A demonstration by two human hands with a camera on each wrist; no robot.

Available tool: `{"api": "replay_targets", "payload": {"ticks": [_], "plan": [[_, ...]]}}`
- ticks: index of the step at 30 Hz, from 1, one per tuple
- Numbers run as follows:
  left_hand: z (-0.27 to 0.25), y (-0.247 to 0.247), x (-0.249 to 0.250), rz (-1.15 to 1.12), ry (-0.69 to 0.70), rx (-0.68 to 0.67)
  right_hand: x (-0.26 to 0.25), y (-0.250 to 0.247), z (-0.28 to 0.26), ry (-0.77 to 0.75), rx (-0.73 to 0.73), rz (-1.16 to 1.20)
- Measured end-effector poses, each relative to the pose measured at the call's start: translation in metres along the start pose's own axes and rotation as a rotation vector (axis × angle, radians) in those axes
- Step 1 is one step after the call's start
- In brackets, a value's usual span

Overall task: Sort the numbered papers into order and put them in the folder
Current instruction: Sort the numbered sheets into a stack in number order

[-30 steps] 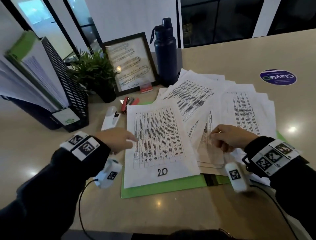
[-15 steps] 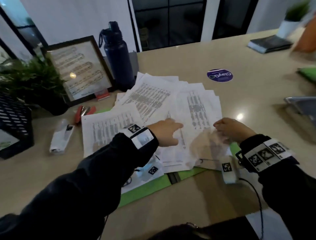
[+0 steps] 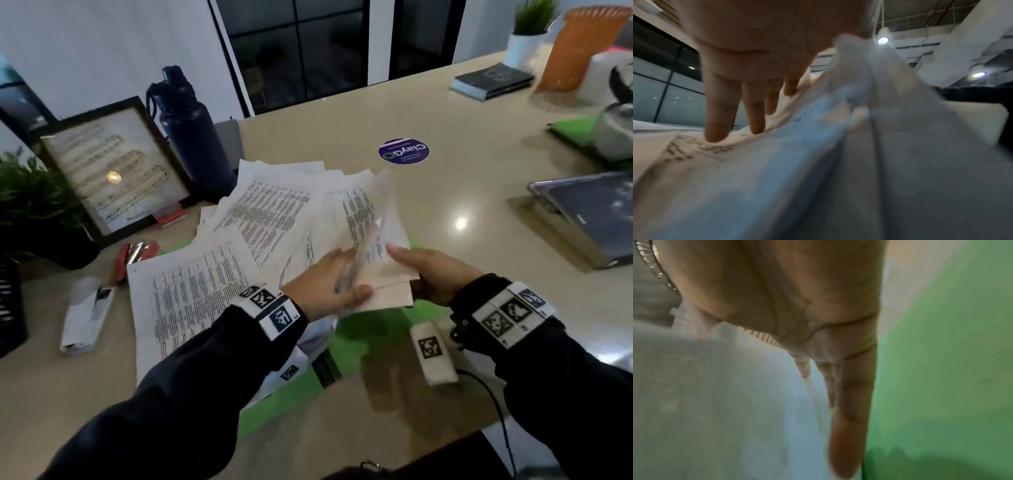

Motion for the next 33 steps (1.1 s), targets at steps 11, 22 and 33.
{"api": "replay_targets", "payload": {"ticks": [11,22,33], "plan": [[0.007,-0.009,-0.004,-0.033,-0.12,0.499,-0.012,0.027,0.0,-0.237,-0.273,-0.253],[0.005,-0.014,-0.005,0.072,-0.063,0.524,-0.011,0.024,0.004,-0.195,0.095,-0.207],[-0.01,-0.038,-0.019,-0.075,-0.263,0.846,0.005,-0.034,0.003,0.09,0.351,-0.419]]}}
Point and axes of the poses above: each hand's wrist, its own z-axis towards the middle knuckle, its own y-axis out of the palm, x = y × z, the point moved 1 cm from there along z, towards the middle knuckle, and after that the axes turned 7 degrees about x, right-handed, at the moved point
